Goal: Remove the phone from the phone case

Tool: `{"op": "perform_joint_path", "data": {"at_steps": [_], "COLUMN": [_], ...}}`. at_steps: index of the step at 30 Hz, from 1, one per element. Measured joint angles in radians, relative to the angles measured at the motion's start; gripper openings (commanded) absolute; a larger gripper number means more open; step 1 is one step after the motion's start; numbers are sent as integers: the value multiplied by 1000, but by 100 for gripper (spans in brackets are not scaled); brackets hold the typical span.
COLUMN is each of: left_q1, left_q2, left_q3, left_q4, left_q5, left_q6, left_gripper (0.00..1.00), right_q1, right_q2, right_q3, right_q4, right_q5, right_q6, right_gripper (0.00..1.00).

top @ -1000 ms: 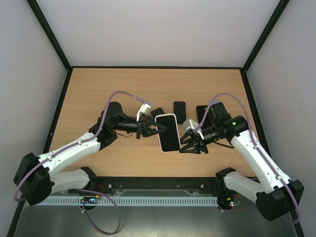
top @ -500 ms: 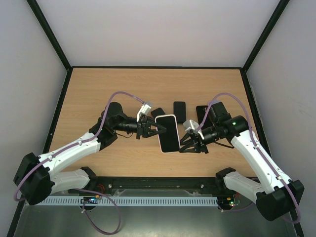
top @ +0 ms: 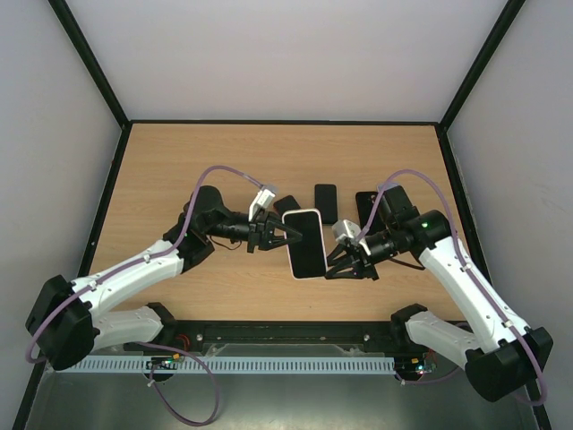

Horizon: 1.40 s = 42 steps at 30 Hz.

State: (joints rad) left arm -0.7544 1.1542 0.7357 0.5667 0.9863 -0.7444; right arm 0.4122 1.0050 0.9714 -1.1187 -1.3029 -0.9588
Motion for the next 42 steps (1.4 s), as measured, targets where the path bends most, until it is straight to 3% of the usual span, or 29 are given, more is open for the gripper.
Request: {"op": "perform_joint_path", "data": {"at_steps": [16, 28, 42], "left_q1": [-32, -49, -71], "left_q2": [5, 5, 35], "left_q3": [71, 76, 83], "left_q4": [-91, -66, -2], "left_q5": [-12, -20, -15], "left_q6": [27, -5, -73], "left_gripper": [3, 3, 3], "right_q1": [12, 16, 16], "right_q2": [-40, -102, -172], "right_q3": [45, 48, 46], "right_q4": [0, 25, 30], "right_q5": [80, 109, 130], "right_q6": [-29, -75, -126], "right_gripper": [21, 27, 27]}}
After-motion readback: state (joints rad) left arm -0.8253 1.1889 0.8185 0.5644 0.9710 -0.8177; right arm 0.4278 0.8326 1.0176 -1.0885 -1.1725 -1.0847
